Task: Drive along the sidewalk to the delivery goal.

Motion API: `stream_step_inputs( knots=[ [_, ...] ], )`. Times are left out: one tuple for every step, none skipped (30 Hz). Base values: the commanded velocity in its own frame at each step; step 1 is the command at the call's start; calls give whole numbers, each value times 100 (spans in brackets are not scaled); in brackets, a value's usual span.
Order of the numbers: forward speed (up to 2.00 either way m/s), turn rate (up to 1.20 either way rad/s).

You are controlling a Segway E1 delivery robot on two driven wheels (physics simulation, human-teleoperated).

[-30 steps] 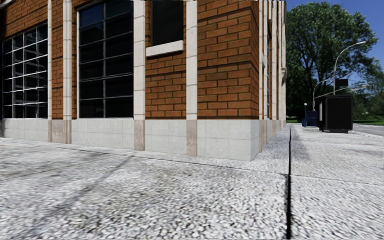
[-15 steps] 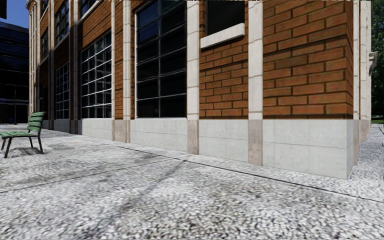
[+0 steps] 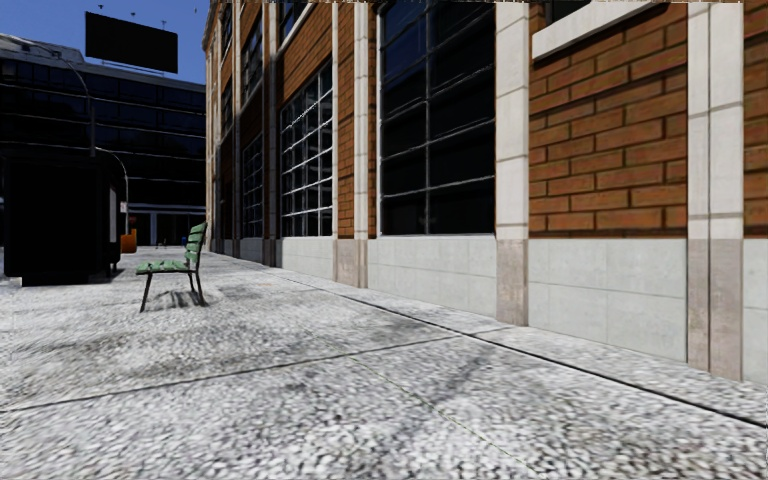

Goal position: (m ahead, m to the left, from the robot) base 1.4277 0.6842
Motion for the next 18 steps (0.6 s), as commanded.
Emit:
stream_step_inputs(
  knots=[
    [135,66],
    [135,66],
    [135,66],
    [135,66],
    [135,66],
    [135,66],
    [135,66],
    [135,66],
    [135,66],
    [135,67],
    [135,68],
    [135,68],
    [135,68],
    [135,68],
    [135,68],
    [135,68],
    [135,68],
    [135,68]
  ],
)
